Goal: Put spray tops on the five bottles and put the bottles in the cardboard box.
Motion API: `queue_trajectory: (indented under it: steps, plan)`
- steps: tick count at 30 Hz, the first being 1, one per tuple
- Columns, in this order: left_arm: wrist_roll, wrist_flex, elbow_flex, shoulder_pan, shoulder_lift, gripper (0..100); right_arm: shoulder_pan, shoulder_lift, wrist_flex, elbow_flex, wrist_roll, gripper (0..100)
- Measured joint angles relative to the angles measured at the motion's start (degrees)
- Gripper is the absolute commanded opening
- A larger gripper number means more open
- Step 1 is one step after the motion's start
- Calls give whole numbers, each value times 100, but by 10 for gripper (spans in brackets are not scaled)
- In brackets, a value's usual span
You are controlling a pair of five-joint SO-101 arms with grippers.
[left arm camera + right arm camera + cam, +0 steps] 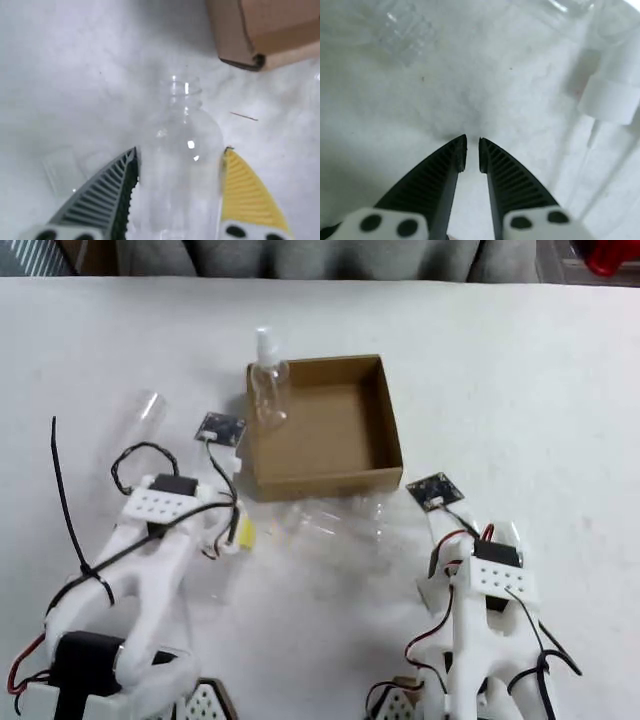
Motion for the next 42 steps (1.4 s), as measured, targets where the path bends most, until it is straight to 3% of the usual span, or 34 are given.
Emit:
queue_trajectory:
  steps: [7,12,34,42]
  plan:
    - [0,677,-642,0,9,324,0,0,0,0,0,15]
    - [0,695,-738,0,9,285,0,0,0,0,0,15]
    - [0,721,-738,0,44,284,0,0,0,0,0,15]
    - [-9,721,-668,316,53,284,0,0,0,0,0,15]
